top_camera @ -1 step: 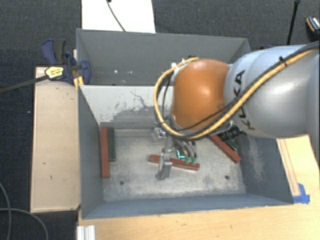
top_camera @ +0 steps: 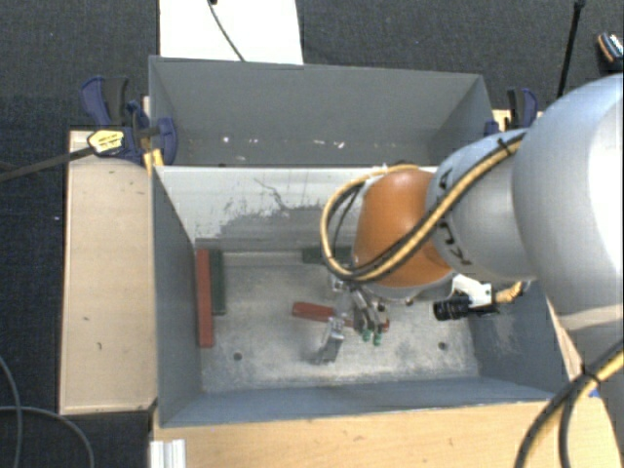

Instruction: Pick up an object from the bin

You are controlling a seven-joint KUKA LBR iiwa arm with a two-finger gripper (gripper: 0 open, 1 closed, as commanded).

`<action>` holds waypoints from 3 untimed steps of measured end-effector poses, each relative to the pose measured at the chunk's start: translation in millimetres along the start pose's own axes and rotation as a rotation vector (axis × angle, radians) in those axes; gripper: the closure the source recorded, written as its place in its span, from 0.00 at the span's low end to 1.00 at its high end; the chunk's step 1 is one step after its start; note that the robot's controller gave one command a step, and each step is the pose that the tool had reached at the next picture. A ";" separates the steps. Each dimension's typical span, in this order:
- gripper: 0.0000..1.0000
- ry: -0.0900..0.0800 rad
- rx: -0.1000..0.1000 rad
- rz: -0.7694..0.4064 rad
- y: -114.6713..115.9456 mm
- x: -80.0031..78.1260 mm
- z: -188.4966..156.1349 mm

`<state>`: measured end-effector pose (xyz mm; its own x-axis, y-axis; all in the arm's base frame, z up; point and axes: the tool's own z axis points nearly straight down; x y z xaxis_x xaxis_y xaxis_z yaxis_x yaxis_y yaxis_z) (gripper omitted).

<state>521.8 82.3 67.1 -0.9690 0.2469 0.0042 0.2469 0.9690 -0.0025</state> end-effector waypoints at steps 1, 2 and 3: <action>0.00 -0.001 -0.002 0.002 0.3 0.0 -0.3; 0.00 -0.002 -0.003 0.009 0.6 -0.1 -0.6; 0.00 -0.003 -0.003 0.019 0.8 -0.2 -0.8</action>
Offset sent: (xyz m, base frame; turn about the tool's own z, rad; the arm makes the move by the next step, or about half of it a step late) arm 0.0000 0.0000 0.0000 0.0000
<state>522.2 83.1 67.9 -0.9641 0.2656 0.0016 0.2656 0.9641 0.0010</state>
